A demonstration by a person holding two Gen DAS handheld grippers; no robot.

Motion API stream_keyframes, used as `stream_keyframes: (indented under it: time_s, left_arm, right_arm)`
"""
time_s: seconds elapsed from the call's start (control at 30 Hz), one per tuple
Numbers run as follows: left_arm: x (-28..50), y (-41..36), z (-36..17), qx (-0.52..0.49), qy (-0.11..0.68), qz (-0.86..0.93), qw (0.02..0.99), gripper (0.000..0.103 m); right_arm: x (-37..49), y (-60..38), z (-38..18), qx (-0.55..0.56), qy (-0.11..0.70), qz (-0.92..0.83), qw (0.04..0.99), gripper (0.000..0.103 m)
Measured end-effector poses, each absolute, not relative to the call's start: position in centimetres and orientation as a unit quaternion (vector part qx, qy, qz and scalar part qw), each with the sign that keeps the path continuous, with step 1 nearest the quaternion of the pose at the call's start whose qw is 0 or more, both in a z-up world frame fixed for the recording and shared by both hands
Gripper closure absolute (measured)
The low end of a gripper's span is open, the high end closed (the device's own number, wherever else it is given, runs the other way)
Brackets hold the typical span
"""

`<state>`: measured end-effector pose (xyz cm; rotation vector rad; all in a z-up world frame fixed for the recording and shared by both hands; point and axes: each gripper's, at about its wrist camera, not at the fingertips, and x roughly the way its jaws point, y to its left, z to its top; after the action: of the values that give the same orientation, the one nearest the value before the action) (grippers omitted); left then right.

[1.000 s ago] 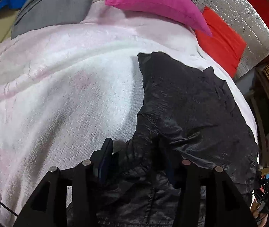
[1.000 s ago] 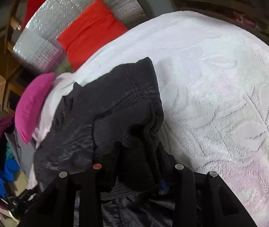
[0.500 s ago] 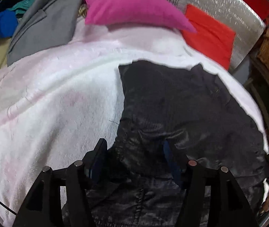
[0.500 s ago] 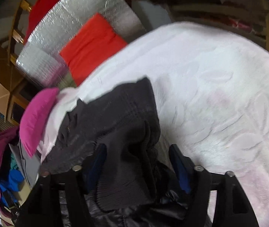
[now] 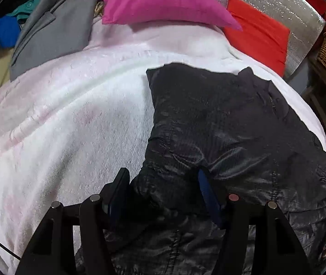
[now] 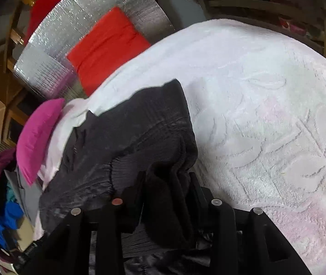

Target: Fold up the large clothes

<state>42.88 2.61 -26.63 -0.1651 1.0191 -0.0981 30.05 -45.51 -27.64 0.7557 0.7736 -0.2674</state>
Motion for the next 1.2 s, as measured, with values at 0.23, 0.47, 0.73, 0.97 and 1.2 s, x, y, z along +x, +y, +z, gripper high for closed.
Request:
stream_keyframes:
  time_s: [0.23,0.47,0.73,0.97,1.2]
  left_arm:
    - [40.9,1.9,-23.9,-0.054,0.436,-0.052,0.897,0.04]
    - [40.7,-0.6,-24.7,-0.014,0.448,-0.077,0.891,0.035]
    - [40.5,-2.1,-25.8,0.04,0.458,-0.063,0.886,0.033]
    - [39.2,-2.5,-23.9,0.04,0.418,-0.07,0.905,0.033]
    - [38.8,-3.2,-23.7,0.063,0.406,-0.063,0.909,0.033]
  right_arm:
    - [26.3,-45.9,-23.1,0.351,0.283,-0.15,0.88,0.044]
    - [26.9,-43.0,-21.8,0.305,0.292,-0.076,0.903,0.058]
    - [29.8,-42.2,-26.0,0.289,0.4,-0.091,0.865,0.062]
    - [28.7,-40.7,-23.6,0.283,0.351,-0.041,0.891,0.062]
    - [30.6,-36.2,-24.7,0.236,0.4,-0.011,0.886,0.062]
